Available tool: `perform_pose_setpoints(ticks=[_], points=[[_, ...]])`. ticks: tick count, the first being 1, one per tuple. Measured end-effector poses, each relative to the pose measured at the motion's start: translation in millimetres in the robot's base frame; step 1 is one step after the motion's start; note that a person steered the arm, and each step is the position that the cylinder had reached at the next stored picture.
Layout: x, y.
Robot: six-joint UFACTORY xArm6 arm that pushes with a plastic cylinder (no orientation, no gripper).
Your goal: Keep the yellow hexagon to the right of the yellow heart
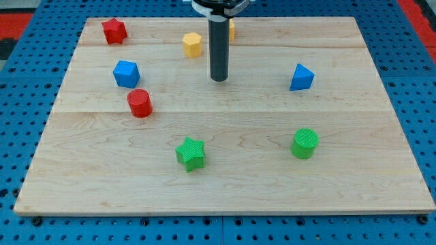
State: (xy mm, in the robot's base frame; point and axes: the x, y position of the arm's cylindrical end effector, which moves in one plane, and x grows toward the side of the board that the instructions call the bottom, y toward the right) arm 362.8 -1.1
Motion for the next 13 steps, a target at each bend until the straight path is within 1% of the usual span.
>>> perform_pose_setpoints(ticks=[1, 2, 3, 4, 5, 9, 10, 11, 12, 13], points=[[0, 0], [16, -15], [58, -61], [51, -97], [19, -98], [-75, -114], [-92, -112], [-95, -111], [-97, -83], [-96, -26]])
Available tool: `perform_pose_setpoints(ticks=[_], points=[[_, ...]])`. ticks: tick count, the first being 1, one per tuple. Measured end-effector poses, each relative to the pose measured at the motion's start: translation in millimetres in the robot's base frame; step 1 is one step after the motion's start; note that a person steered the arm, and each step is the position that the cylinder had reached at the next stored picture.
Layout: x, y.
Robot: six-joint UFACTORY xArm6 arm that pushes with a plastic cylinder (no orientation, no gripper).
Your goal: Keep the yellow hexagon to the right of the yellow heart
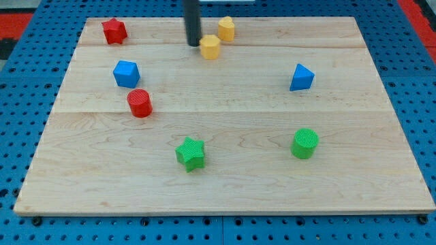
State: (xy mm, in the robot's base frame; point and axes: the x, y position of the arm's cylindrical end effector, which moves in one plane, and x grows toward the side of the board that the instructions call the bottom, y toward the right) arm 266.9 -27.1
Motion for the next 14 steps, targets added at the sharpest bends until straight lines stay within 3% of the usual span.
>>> perform_pose_setpoints(ticks=[2, 3, 7, 9, 14], points=[[52, 30], [55, 58], [4, 135], [1, 192], [-4, 212]])
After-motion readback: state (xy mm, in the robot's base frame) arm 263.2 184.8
